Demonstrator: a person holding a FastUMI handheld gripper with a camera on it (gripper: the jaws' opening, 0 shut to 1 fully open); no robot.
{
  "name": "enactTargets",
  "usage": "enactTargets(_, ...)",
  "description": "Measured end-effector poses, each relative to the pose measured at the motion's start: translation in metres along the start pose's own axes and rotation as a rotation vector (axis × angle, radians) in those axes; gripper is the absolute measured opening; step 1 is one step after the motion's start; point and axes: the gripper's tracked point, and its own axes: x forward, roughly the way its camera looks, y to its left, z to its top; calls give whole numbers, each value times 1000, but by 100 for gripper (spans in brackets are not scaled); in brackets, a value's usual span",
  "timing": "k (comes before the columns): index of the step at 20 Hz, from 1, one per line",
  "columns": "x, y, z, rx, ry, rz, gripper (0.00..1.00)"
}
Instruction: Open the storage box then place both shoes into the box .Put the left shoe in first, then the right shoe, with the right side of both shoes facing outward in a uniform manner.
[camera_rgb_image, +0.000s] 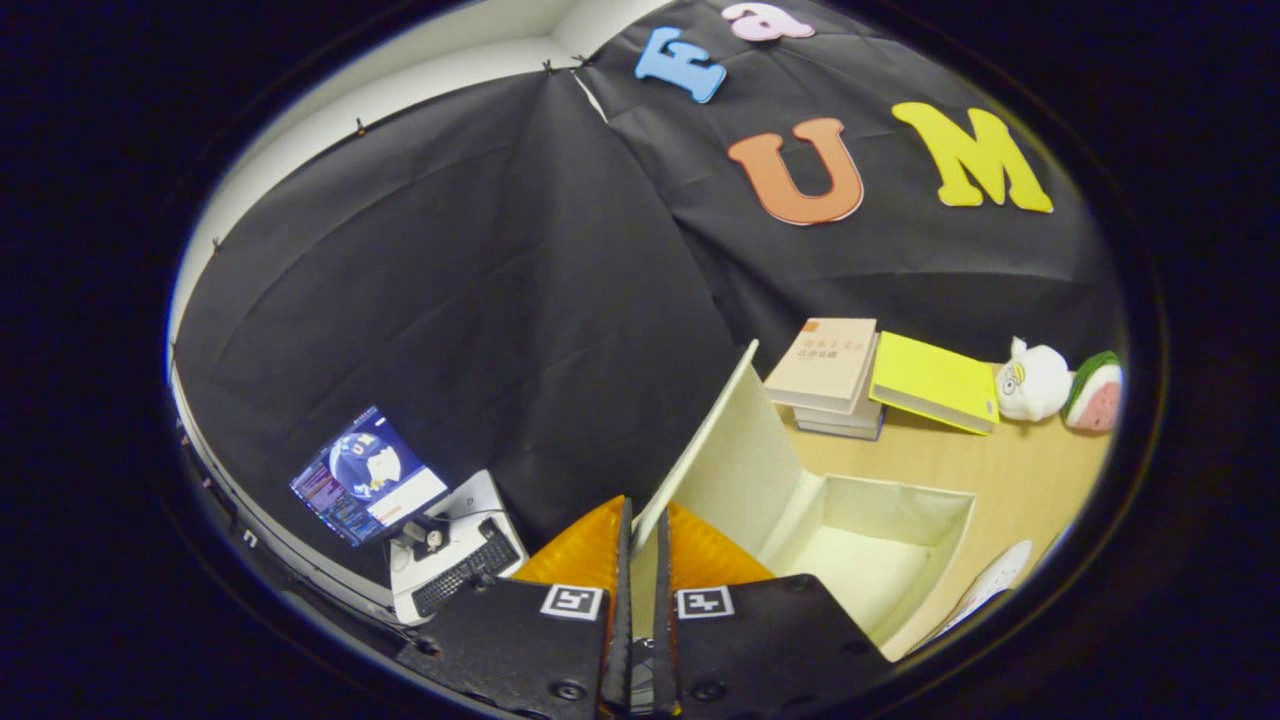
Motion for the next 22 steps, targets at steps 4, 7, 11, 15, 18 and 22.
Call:
enactTargets(4,19,5,5,-72,-20,-68,37)
enactTargets(7,15,7,17,-128,-84,-121,64)
enactTargets(11,-11,-16,25,-142,-160,-228,94)
enactTargets(15,-57,-50,23,-161,-221,-355,95)
enactTargets(18,-108,-91,15,-144,-265,-485,95)
enactTargets(22,-183,-156,-14,-91,-276,-665,95)
